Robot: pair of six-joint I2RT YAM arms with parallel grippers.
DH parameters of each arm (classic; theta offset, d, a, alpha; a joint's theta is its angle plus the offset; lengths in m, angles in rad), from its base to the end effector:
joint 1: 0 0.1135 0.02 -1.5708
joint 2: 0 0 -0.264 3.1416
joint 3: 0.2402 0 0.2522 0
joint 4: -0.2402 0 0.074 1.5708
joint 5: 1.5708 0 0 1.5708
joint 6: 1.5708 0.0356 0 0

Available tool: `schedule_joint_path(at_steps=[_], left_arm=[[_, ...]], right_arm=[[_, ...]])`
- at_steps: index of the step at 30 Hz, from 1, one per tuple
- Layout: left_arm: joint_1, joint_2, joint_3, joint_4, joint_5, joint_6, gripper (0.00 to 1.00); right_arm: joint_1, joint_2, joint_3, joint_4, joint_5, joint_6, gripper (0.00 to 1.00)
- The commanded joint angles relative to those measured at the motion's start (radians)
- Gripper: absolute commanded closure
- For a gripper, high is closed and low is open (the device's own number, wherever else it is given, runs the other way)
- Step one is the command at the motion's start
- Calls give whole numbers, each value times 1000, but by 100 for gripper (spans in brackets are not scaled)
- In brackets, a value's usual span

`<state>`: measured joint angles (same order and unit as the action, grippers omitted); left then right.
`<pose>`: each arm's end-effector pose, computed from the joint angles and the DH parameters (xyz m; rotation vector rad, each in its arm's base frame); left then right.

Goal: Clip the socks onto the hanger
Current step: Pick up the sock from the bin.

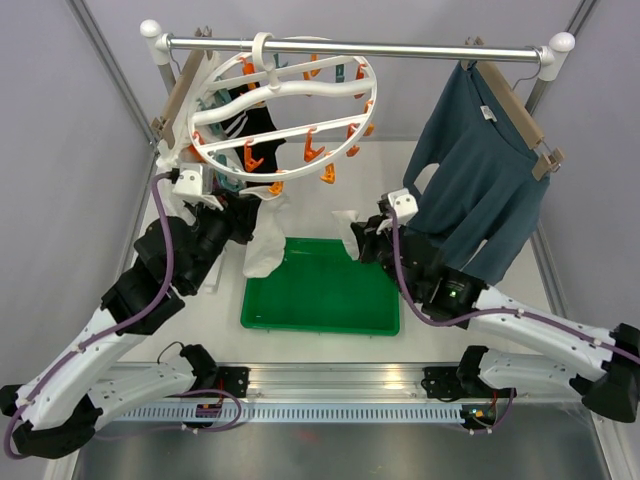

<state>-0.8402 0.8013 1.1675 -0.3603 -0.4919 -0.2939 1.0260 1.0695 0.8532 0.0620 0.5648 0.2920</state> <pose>0.1119 -0.0997 0.4475 0.0410 1.5875 -0.5059 0.1449 0.2023 0.3351 -0.2124 1.7126 0.4942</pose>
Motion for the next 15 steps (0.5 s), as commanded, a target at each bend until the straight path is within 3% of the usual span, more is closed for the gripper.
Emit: schedule_joint_path(at_steps=[1, 10, 15], left_arm=[[0, -19, -31, 115, 113, 21, 71], [0, -96, -169, 320, 469, 67, 62], [0, -102, -189, 356, 651, 88, 58]], right_arm=[[6, -91, 13, 15, -71, -134, 100], [11, -215, 112, -50, -262, -226, 100], [11, -235, 182, -97, -338, -232, 100]])
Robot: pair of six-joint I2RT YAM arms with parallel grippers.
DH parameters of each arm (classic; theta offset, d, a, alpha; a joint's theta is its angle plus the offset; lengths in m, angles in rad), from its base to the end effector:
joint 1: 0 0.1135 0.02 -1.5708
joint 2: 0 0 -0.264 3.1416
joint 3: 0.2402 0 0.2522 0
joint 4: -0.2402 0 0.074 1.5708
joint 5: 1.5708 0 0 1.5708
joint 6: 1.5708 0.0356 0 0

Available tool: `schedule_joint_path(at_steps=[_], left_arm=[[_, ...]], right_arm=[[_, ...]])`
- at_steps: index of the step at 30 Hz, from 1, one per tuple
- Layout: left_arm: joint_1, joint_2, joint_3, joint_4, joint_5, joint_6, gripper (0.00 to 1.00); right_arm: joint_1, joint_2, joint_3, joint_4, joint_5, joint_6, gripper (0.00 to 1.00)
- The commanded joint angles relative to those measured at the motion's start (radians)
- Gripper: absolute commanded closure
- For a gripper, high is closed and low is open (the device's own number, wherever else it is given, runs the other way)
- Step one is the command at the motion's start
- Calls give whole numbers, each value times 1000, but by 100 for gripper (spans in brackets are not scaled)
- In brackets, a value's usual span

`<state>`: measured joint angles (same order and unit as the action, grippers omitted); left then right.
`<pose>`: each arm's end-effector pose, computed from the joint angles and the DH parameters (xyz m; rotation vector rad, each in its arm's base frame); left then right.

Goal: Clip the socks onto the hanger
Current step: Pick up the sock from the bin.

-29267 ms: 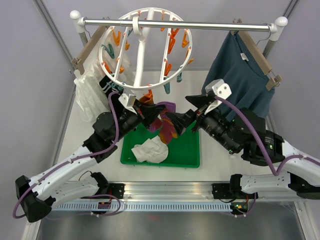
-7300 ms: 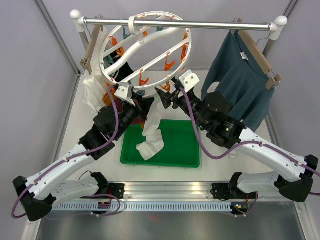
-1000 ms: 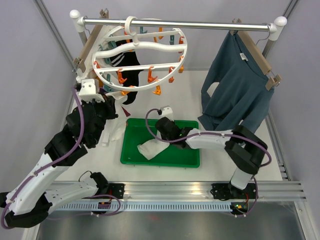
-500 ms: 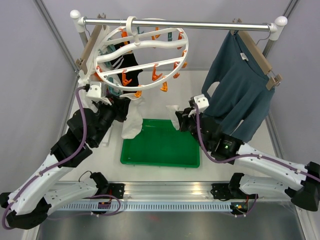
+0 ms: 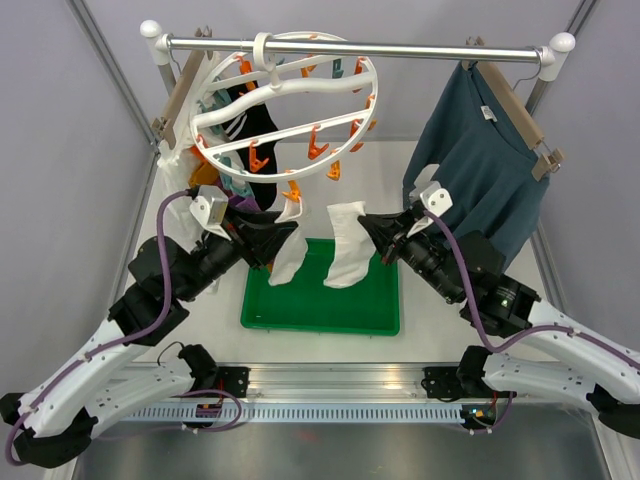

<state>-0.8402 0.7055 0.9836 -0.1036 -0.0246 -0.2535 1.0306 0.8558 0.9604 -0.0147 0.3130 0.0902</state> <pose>0.0981 -0.1082 0.4286 0.4004 1.3993 -0.8866 0.1080 0.1588 0.4078 -0.4487 1.4544 0.6718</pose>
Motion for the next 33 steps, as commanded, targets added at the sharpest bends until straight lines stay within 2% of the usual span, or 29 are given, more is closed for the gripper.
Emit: schedule_joint_path(at_steps=[1, 3, 5, 14, 18, 25, 28, 33], left_arm=[[0, -6, -6, 131, 205, 51, 56], [1, -6, -11, 150, 279, 54, 54], [0, 8, -14, 171, 295, 51, 50], [0, 46, -19, 246, 399, 20, 48], [0, -17, -45, 257, 327, 25, 40], [0, -95, -80, 229, 105, 28, 36], [0, -103, -76, 226, 104, 36, 36], [0, -51, -48, 226, 210, 36, 35]], right_arm=[[8, -21, 86, -31, -98, -30, 100], [6, -27, 109, -44, -133, -35, 100], [6, -34, 124, -44, -152, -35, 100], [6, -47, 167, -41, -204, -29, 100], [6, -41, 182, -51, -206, -29, 100], [6, -41, 182, -54, -201, -30, 100], [8, -43, 184, -56, -207, -29, 100], [6, -46, 190, -48, -227, -23, 100]])
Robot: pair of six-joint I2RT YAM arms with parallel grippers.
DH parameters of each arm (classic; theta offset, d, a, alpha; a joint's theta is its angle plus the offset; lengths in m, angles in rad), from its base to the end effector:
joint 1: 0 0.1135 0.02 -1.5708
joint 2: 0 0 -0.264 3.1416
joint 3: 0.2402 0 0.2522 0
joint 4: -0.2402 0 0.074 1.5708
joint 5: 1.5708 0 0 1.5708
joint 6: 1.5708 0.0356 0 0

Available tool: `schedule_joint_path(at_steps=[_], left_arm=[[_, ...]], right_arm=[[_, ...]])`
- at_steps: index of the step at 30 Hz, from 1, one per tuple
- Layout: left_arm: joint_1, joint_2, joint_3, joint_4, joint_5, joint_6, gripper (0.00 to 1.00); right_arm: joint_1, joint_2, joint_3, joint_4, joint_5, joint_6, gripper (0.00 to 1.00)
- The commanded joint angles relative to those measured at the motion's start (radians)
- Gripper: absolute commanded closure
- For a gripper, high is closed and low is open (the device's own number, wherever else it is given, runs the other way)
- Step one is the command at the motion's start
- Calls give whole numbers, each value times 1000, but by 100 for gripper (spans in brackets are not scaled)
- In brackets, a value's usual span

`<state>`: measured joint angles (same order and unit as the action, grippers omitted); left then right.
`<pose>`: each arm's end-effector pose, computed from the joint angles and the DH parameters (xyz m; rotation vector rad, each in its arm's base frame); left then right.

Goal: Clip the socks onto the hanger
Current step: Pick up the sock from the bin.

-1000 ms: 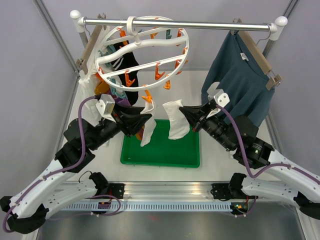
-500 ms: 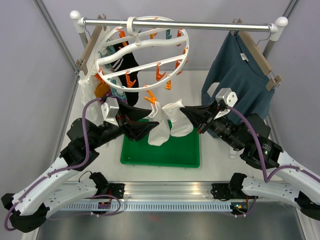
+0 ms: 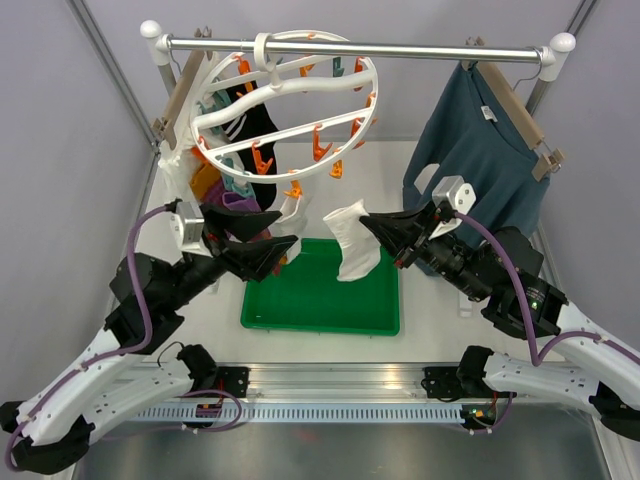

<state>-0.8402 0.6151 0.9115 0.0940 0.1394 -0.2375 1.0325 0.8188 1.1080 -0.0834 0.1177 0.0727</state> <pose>0.0778 -0.0943 0.4363 0.4918 1.1465 -1.0249 0.0879 0.1390 0.4560 -0.5620 1.3018 0.8424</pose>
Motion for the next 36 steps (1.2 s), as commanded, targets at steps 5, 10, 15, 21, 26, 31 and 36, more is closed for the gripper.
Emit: schedule_joint_path(at_steps=[5, 10, 15, 21, 26, 31, 36], left_arm=[[0, 116, 41, 65, 120, -3, 35], [0, 170, 50, 108, 146, -28, 36], [0, 222, 59, 170, 172, -48, 36], [0, 267, 73, 210, 200, -80, 36], [0, 291, 76, 233, 201, -88, 36], [0, 317, 73, 271, 210, -111, 37], [1, 333, 73, 291, 215, -123, 49]], right_arm=[[6, -4, 46, 28, -39, 1, 100], [5, 3, 50, 42, -49, 10, 100], [5, 16, 56, 47, -50, 16, 100], [5, 29, 55, 59, -46, 16, 100], [5, 39, 55, 73, -58, 25, 100], [5, 48, 53, 74, -58, 30, 100], [5, 51, 49, 76, -46, 32, 100]])
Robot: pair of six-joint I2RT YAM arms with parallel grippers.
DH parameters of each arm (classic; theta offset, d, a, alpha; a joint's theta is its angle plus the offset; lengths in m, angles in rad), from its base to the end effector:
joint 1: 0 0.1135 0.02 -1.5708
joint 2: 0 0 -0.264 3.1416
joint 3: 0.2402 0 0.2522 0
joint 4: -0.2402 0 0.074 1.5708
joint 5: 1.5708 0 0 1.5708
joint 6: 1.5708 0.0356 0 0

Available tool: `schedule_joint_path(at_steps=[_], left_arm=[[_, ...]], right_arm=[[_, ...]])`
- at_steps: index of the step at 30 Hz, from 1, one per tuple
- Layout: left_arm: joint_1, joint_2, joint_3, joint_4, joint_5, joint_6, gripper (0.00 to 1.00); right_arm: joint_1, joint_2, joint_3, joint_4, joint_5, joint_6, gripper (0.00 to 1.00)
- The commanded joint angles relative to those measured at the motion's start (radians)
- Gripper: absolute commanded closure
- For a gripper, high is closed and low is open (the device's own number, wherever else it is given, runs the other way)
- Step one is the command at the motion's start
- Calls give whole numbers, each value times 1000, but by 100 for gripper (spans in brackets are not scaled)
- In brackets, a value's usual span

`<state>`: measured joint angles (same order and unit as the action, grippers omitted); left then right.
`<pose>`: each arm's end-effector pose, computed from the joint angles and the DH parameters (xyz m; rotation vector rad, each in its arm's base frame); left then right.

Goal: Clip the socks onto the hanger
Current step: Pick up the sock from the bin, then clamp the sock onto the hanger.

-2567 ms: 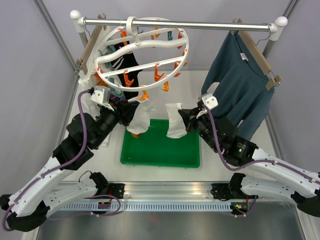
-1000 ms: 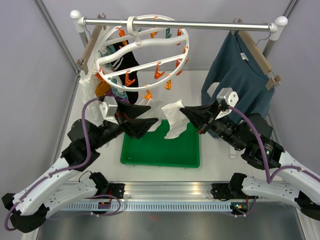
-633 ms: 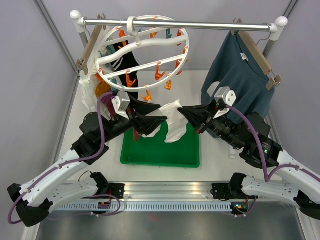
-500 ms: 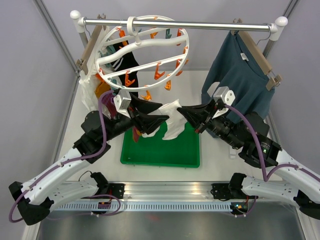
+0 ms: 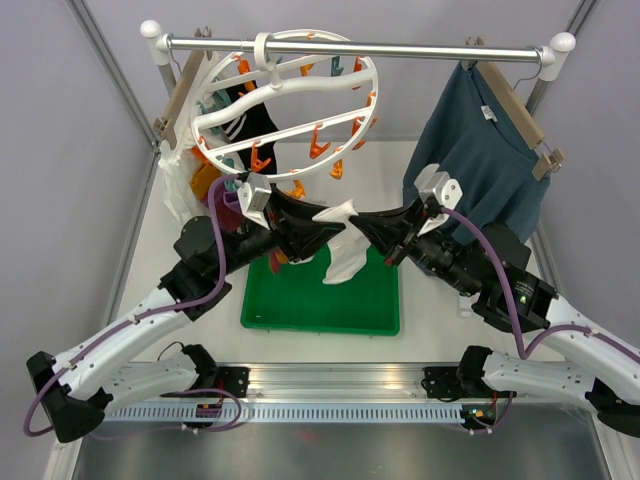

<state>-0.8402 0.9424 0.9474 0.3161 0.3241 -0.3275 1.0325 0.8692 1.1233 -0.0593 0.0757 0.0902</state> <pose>0.1328 -0.1652 0.4223 0.6287 1.2098 -1.1977 0.0941 0.1523 0.4560 -0.5913 1.3062 0.8816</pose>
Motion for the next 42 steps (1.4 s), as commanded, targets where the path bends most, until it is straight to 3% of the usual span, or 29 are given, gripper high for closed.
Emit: schedule_joint_path(at_steps=[1, 3, 4, 5, 7, 8, 11, 14, 19, 26, 34, 42], left_arm=[[0, 6, 37, 69, 29, -35, 60], [0, 9, 37, 69, 27, -36, 75], [0, 9, 37, 67, 24, -36, 93], [0, 7, 36, 66, 14, -36, 97], [0, 6, 36, 58, -2, -36, 98], [0, 6, 39, 46, -38, -38, 98], [0, 3, 51, -23, -131, -24, 98], [0, 2, 60, -93, -212, 13, 98], [0, -17, 57, -155, -296, 71, 98], [0, -36, 68, -225, -316, 119, 98], [0, -42, 71, -273, -345, 127, 98], [0, -51, 74, -298, -382, 137, 98]], right_arm=[[6, 1, 30, 52, -2, 11, 100], [5, 7, 30, 50, 15, 8, 96], [5, 8, 30, 52, 19, 5, 94], [5, 11, 30, 50, 24, 3, 89], [5, 20, 33, 50, 38, -10, 80], [5, 24, 33, 47, 53, -17, 68], [5, 31, 43, 15, 134, -61, 50], [5, 30, 50, 7, 222, -136, 41], [5, 43, 75, 15, 269, -236, 37], [1, 99, 99, 52, 199, -342, 36], [-100, 183, 168, 81, -20, -340, 35], [-167, 240, 233, 62, -146, -333, 35]])
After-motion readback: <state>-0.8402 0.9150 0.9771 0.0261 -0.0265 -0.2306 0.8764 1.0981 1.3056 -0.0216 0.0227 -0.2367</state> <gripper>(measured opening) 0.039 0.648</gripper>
